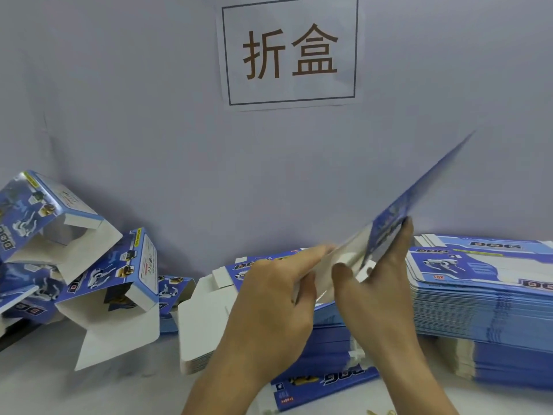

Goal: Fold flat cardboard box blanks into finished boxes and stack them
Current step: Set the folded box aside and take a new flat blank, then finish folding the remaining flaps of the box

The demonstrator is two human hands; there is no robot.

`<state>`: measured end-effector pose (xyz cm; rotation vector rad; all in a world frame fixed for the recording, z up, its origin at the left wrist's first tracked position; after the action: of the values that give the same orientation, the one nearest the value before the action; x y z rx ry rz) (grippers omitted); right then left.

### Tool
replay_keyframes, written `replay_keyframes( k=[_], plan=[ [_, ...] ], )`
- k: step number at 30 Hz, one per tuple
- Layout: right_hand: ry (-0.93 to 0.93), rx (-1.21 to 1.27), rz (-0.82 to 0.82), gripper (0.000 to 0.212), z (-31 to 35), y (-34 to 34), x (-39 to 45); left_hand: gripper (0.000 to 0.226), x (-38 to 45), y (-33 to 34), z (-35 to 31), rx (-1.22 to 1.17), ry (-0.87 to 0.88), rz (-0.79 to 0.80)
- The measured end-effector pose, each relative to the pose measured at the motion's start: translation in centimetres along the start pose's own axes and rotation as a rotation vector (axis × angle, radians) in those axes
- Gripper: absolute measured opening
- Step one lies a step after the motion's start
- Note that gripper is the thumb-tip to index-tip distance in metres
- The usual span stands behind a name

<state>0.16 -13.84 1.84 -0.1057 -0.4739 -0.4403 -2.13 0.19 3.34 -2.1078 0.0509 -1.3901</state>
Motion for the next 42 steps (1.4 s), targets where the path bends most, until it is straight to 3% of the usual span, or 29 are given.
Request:
replay_keyframes(
  k=[5, 9, 12, 15, 18, 21, 23, 25, 26, 28, 31, 34, 37, 42],
  plan=[
    [0.058, -0.002, 0.030, 0.073, -1.3, -0.7, 0.5, 0.083, -0.4, -0.7, 1.4, 0.069, -0.107, -0.204],
    [0.009, -0.191, 0.100, 0.090, -1.9, -0.2, 0.5, 0.114, -0.8, -1.5, 2.7, 0.265, -0.039, 0.001],
    [-0.056, -0.320, 0.103, 0.101, -1.9, 0.4, 0.3, 0.095, -0.9, -2.0, 3.1, 0.155, 0.011, 0.174],
    [-0.118, -0.478, 0.131, 0.104, -1.5, 0.7, 0.0, 0.070, -1.1, -2.9, 2.6, -0.041, 0.022, 0.185],
    [-0.167, -0.659, 0.166, 0.106, -0.8, 0.9, -0.6, 0.055, -0.4, -4.1, 1.7, -0.274, -0.047, 0.037],
    [-0.177, -0.820, 0.186, 0.106, 0.1, 1.8, -1.9, 0.027, 0.5, -4.8, 1.9, -0.445, -0.315, -0.218],
    [-0.202, -0.867, 0.238, 0.105, 0.6, 3.3, -3.2, 0.055, 0.2, -4.9, 2.5, -0.478, -0.502, -0.289],
    [-0.220, -0.863, 0.316, 0.104, 0.8, 5.0, -4.3, 0.037, -0.3, -5.1, 2.9, -0.439, -0.616, -0.309],
    [-0.241, -0.853, 0.362, 0.105, 0.7, 5.6, -4.6, 0.022, -0.4, -5.3, 3.3, -0.431, -0.644, -0.316],
    [-0.250, -0.770, 0.481, 0.106, 0.1, 5.4, -4.4, 0.015, -0.9, -6.3, 4.3, -0.462, -0.675, -0.366],
    [-0.028, -0.272, 0.701, 0.098, -0.3, 3.2, -3.1, 0.012, -1.4, -7.9, 5.2, -0.534, -0.674, -0.407],
    [0.177, 0.142, 0.531, 0.087, -0.4, 0.6, -0.7, 0.018, -1.9, -8.3, 5.5, -0.608, -0.644, -0.373],
    [0.266, 0.261, 0.461, 0.089, -0.6, 0.2, 0.3, 0.024, -2.4, -7.3, 5.3, -0.708, -0.593, -0.269],
    [0.166, 0.274, 0.475, 0.037, 0.2, 0.8, -0.1, 0.021, -2.3, -5.4, 4.5, -0.641, -0.502, -0.178]
  ],
)
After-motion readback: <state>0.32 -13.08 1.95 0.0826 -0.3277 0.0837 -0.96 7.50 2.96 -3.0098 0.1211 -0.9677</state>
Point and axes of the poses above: each hand's wrist, its own x-axis towards the middle knuckle, its own y-axis out of the palm, z = x × y, the point moved 3 cm from there along x, towards the middle knuckle, and after that the axes turned 9 degrees about y, right-handed, at the moved point
